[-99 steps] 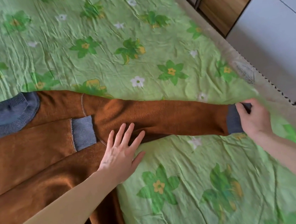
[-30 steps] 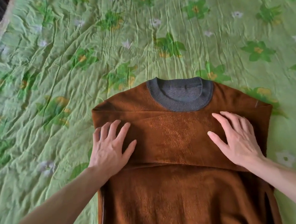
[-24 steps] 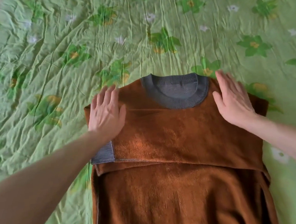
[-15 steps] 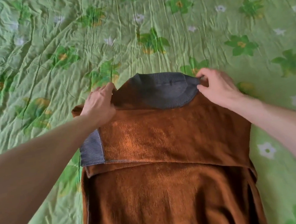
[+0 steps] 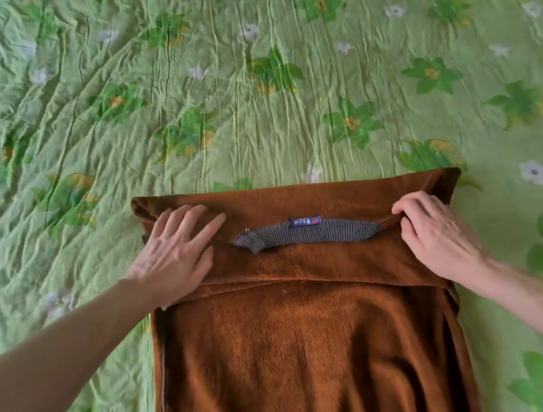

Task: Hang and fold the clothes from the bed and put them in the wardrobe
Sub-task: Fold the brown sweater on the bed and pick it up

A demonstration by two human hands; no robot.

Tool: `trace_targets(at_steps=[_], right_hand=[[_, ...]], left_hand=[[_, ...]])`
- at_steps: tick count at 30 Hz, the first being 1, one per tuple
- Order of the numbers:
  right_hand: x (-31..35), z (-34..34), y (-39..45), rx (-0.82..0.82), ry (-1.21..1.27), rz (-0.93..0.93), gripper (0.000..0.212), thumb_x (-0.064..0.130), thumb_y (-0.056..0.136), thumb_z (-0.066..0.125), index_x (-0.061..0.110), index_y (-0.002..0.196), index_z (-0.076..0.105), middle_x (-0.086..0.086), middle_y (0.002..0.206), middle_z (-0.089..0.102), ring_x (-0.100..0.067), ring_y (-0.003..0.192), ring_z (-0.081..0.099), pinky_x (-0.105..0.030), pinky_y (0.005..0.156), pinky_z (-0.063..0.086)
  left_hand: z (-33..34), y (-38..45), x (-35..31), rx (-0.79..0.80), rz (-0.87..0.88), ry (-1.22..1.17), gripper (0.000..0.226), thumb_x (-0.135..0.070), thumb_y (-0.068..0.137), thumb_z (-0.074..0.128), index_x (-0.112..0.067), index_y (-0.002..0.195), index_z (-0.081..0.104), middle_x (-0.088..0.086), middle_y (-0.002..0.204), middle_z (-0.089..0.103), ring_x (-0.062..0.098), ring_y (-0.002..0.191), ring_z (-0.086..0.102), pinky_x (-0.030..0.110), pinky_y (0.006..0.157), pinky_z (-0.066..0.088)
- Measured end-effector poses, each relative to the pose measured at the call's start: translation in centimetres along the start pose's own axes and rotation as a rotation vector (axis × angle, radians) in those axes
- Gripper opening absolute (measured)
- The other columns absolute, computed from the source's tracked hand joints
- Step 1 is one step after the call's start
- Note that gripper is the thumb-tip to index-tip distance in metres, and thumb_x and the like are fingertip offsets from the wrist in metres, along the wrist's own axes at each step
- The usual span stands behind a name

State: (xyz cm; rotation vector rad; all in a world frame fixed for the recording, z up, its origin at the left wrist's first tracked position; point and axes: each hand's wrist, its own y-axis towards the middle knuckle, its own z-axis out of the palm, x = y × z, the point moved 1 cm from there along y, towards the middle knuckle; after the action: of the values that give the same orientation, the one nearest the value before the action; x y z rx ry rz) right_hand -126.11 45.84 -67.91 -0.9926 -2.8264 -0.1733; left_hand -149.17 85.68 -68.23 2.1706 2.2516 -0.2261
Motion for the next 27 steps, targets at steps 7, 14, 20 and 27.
trace_targets(at_steps=[7, 14, 20, 27], right_hand=[[3.1, 0.6, 2.1, 0.064, -0.092, -0.14, 0.066, -0.002, 0.088, 0.064, 0.019, 0.15, 0.055, -0.006, 0.155, 0.053, -0.028, 0.137, 0.054, -0.048, 0.109, 0.05], [2.7, -0.4, 1.6, -0.063, 0.058, 0.071, 0.041, 0.024, 0.103, 0.056, 0.017, 0.143, 0.061, -0.008, 0.136, 0.068, -0.026, 0.124, 0.067, -0.044, 0.098, 0.059], [-0.1, 1.9, -1.4, 0.395, -0.169, 0.252, 0.073, 0.073, 0.095, 0.002, 0.045, 0.16, -0.02, 0.0, 0.171, -0.018, -0.02, 0.16, -0.01, -0.052, 0.127, -0.004], [2.0, 1.4, -1.7, 0.313, -0.026, 0.324, 0.068, 0.066, 0.103, 0.008, 0.041, 0.164, -0.005, 0.001, 0.174, -0.008, -0.019, 0.16, -0.01, -0.049, 0.129, -0.002]], left_hand=[[0.3, 2.0, -2.5, -0.036, -0.183, -0.073, 0.05, -0.032, 0.109, 0.038, -0.023, 0.158, 0.043, 0.02, 0.149, 0.049, 0.044, 0.144, 0.044, 0.067, 0.117, 0.034], [0.0, 1.2, -0.4, -0.1, -0.198, -0.163, 0.048, -0.033, 0.111, 0.034, -0.021, 0.157, 0.045, 0.018, 0.156, 0.048, 0.044, 0.141, 0.049, 0.061, 0.118, 0.038], [0.9, -0.5, -0.9, 0.108, -0.046, 0.07, 0.067, -0.073, 0.103, 0.013, -0.049, 0.165, 0.003, 0.026, 0.172, 0.008, 0.049, 0.157, 0.017, 0.061, 0.127, 0.02], [0.8, -1.1, -4.9, 0.013, -0.13, -0.013, 0.074, -0.067, 0.106, 0.016, -0.027, 0.167, 0.023, 0.009, 0.176, 0.007, 0.029, 0.163, 0.005, 0.058, 0.129, 0.012]])
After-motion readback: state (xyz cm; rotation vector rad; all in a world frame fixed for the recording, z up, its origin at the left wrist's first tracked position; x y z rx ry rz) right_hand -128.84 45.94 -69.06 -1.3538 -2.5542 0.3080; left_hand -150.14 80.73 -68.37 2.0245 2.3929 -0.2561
